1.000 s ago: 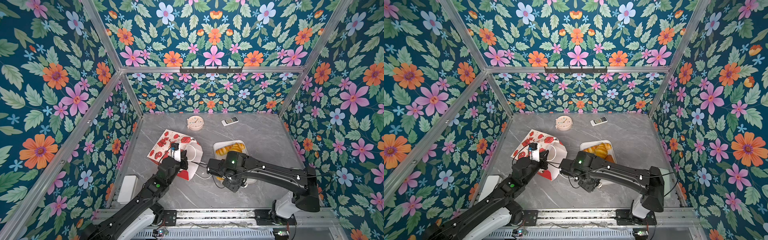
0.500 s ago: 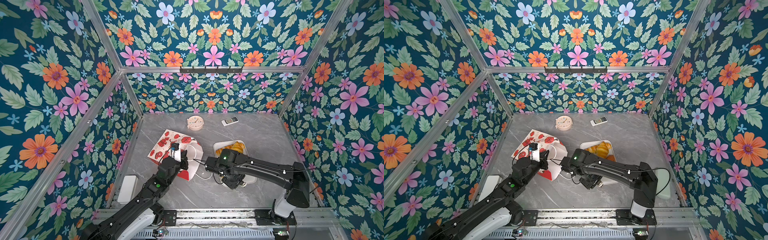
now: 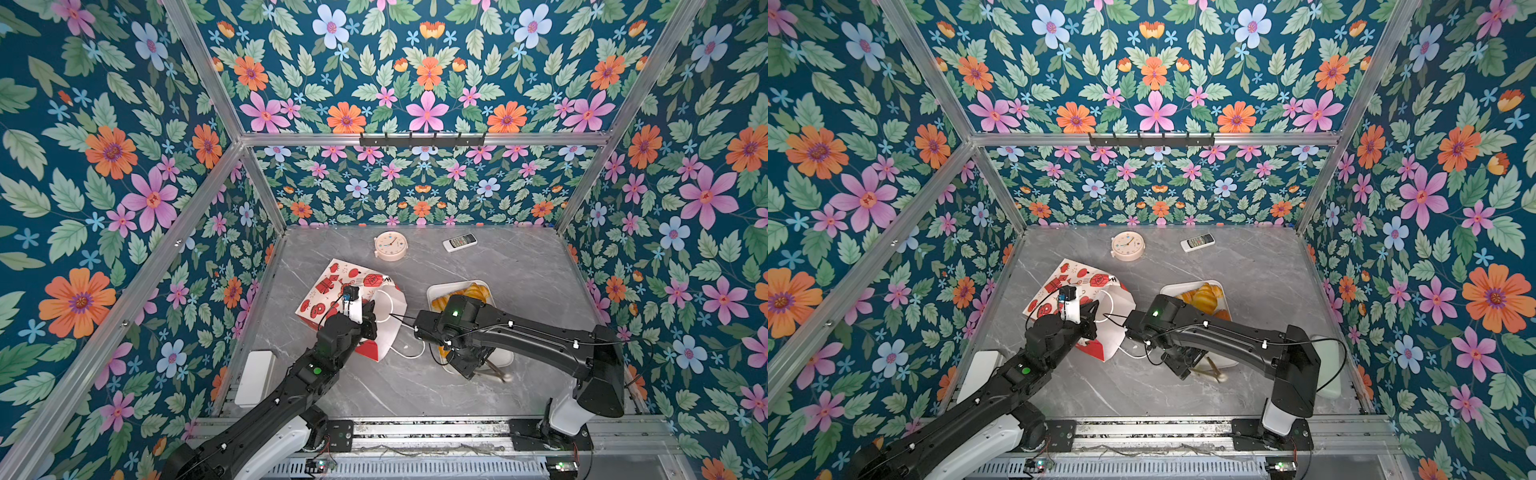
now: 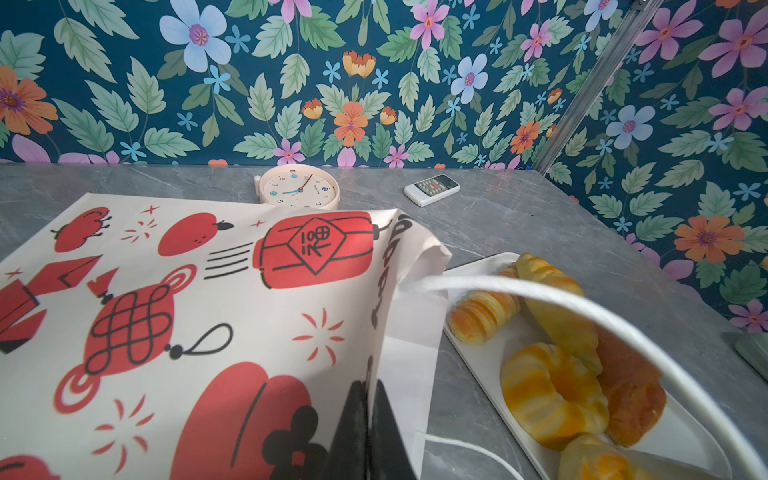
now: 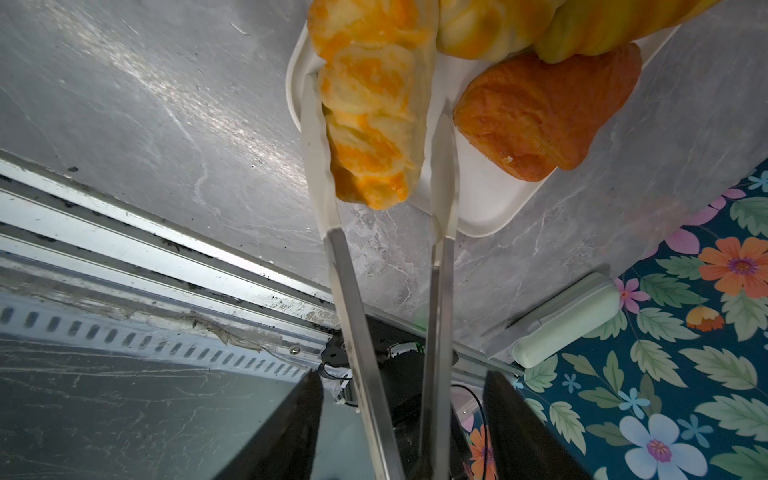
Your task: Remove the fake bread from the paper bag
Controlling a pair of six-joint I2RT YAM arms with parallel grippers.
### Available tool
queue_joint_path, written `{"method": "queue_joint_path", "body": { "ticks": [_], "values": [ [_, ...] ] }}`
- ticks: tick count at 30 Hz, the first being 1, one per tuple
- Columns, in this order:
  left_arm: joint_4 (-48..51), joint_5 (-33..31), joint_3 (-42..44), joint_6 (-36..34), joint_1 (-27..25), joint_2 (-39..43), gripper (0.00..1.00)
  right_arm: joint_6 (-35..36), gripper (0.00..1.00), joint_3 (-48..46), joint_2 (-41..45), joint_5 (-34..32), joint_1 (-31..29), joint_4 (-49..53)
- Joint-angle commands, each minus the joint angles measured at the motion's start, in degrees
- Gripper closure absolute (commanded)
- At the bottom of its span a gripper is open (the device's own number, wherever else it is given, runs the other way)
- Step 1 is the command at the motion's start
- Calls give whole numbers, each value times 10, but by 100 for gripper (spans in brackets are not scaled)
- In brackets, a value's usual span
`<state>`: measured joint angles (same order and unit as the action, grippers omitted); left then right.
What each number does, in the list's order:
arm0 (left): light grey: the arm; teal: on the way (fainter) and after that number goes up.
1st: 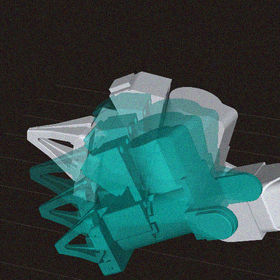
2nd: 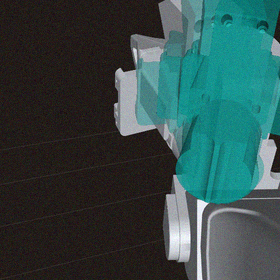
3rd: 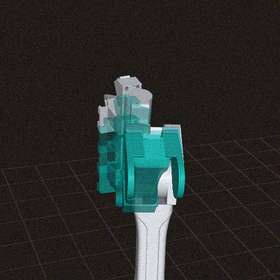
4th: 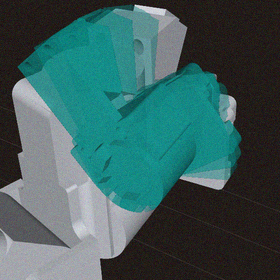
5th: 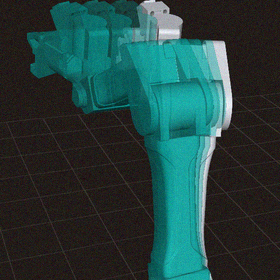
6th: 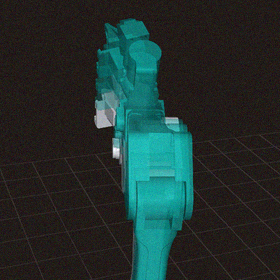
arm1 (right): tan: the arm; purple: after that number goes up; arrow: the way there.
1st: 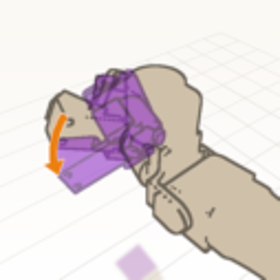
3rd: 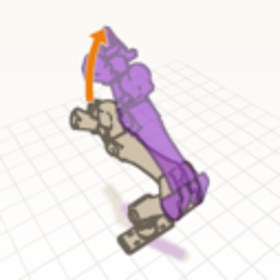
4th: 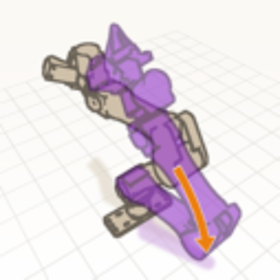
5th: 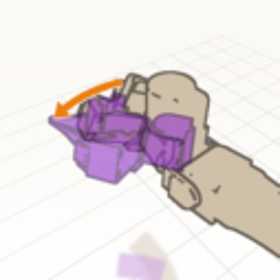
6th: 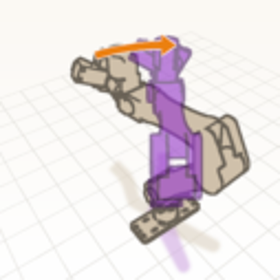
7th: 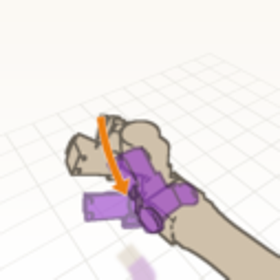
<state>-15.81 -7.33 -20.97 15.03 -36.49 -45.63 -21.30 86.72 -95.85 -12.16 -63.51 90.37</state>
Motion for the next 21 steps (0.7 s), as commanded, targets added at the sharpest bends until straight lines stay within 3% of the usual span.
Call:
{"method": "queue_joint_path", "body": {
  "ticks": [1, 8, 14, 21],
  "values": [
    [-23, 2, -2, 3, 0, -1, 94, -16, 37, 4, 4, -10, 0, 15],
    [-23, 0, -2, 3, 0, -2, 94, -13, 43, -17, 27, 7, 2, -10],
    [-26, 4, -6, 7, 0, -9, 94, -64, 42, -40, 53, 22, 1, -15],
    [-25, 1, -6, 7, 0, -7, 93, -161, 44, -194, 138, 99, -43, -152]
  ]
}}
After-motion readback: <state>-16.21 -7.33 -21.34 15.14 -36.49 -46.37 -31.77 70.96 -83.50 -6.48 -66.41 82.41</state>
